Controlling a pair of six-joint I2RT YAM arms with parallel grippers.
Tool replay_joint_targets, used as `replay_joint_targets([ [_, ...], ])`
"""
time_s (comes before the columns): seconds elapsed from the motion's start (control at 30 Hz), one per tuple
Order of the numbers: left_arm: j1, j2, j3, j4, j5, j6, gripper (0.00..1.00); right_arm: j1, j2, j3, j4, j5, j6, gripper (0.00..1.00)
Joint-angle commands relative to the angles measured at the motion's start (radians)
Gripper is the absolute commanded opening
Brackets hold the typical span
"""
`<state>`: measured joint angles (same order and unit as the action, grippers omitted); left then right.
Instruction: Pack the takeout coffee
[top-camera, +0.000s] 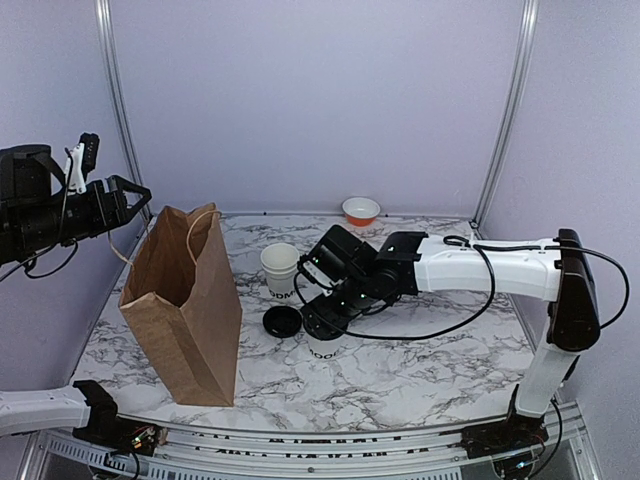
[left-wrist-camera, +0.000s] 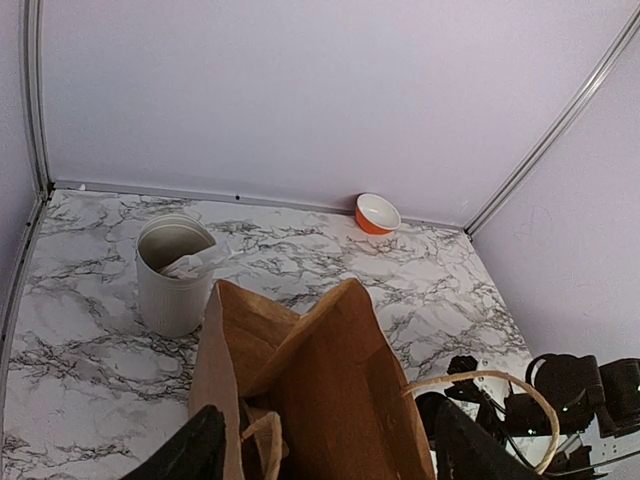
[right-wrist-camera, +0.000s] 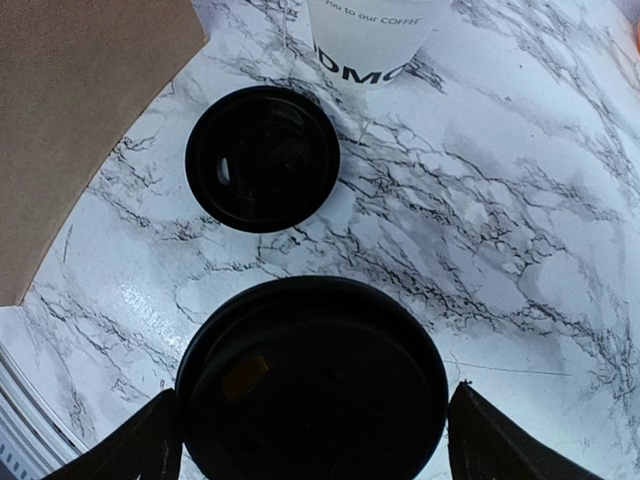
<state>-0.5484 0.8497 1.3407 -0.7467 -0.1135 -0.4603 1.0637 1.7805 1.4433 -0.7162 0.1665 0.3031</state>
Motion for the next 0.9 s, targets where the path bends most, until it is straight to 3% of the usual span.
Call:
replay_joint_targets([
  [0.0,0.005,-0.001,-0.01,-0.006,-0.005,0.008,0.73,0.016,0.016,0.05,-0.005,0.006,0.015,0.87],
  [0.33,0.005,-0.001,-0.012,-0.006,-0.006,0.007,0.73,0.026,0.033,0.042,-0.036,0.031,0.037,0.83],
  [0.57,0.005,-0.01,-0.016,-0.006,-0.015,0.006,0.71,0.028,0.037,0.039,-0.045,0.034,0.047,0.72],
  [0.7,0.005,-0.011,-0.018,-0.011,-0.005,0.012,0.71,0.028,0.047,0.044,-0.056,0.033,0.045,0.73],
  [0.87,0.004,-0.011,-0.017,-0.032,-0.006,0.021,0.66,0.028,0.043,0.048,-0.058,0.035,0.053,0.71],
])
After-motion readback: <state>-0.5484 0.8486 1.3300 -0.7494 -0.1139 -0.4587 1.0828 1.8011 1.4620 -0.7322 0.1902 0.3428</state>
